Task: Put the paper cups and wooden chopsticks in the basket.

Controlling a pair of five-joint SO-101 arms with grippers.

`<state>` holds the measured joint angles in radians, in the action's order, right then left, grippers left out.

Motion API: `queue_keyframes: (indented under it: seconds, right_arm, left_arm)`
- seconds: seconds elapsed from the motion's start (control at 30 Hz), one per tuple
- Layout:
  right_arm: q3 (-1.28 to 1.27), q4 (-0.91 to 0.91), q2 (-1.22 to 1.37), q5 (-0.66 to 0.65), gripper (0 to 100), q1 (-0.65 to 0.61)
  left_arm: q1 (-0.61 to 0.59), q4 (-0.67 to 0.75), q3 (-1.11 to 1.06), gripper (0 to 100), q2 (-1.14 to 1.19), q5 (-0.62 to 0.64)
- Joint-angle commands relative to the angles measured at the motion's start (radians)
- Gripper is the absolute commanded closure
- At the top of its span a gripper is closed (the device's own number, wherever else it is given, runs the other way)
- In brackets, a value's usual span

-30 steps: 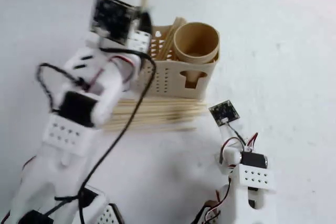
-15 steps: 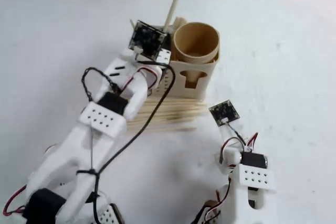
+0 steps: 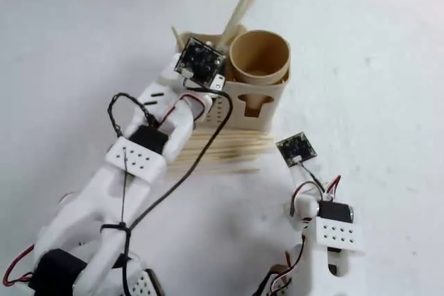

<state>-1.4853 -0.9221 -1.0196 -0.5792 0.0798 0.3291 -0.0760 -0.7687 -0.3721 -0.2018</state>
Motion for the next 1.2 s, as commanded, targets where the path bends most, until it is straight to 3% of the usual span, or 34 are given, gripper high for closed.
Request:
queue_keyframes:
  seconds: [0.0, 0.33, 0.5, 0.67, 0.8, 0.93, 1.07, 1.17]
  right_arm:
    - [0.005, 0.018, -0.016, -0.008, 92.6, 0.001]
    - [0.003, 0.019, -0.016, -0.008, 92.6, 0.001]
    - [0.003, 0.019, -0.016, -0.008, 92.6, 0.001]
    - [0.003, 0.021, -0.016, -0.008, 92.5, 0.001]
    - [0.005, 0.021, -0.018, -0.008, 92.4, 0.005]
    - [0.008, 0.065, -0.018, -0.006, 92.4, 0.001]
    - [0.014, 0.16, -0.018, -0.008, 92.4, 0.001]
    - [0.089, 0.117, -0.015, -0.009, 92.4, 0.001]
  left_arm:
    - [-0.012, 0.009, -0.008, 90, -0.001, -0.029]
    - [-0.041, -0.037, 0.003, 90, -0.061, -0.032]
    - [-0.048, -0.333, 0.163, 90, -0.289, -0.028]
    - [-0.173, -0.664, 0.414, 90, -0.387, -0.026]
    - [-0.375, -0.792, 0.477, 91, -0.278, -0.009]
    - [-0.558, -0.875, 0.496, 94, -0.094, 0.114]
    - [-0.595, -0.902, 0.465, 94, 0.133, 0.158]
    - [-0.585, -0.885, 0.451, 94, 0.302, 0.183]
